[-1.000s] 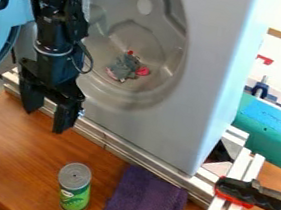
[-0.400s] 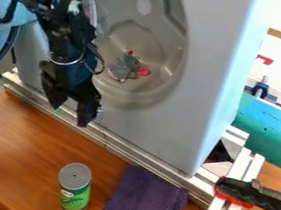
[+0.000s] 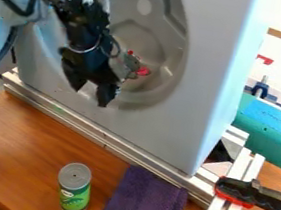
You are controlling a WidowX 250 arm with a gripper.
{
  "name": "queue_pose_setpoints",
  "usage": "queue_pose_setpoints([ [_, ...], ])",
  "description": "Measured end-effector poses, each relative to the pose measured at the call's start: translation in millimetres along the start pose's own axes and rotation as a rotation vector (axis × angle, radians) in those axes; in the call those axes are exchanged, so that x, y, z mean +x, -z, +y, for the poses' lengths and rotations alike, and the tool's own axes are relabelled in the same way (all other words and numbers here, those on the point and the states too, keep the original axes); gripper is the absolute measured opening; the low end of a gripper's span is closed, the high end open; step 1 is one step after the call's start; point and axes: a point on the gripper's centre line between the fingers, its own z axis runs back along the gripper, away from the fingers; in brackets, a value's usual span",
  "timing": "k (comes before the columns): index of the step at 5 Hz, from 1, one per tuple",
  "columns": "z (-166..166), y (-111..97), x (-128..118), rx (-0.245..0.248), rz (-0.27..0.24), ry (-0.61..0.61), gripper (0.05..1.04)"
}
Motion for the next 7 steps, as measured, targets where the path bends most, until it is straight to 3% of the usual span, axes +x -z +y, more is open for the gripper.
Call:
queue_pose_setpoints([
  [2, 8, -9, 36, 0.013, -0.058, 0.002, 1.0],
  [4, 24, 14, 43, 0.097, -0.013, -0.001, 1.0],
  [5, 25, 24, 50, 0.097, 0.008, -0.006, 0.999],
  [6, 20, 32, 54, 0.066, 0.017, -0.011, 0.949],
  [7, 15, 37, 55, 0.027, 0.018, -0.016, 0.68],
])
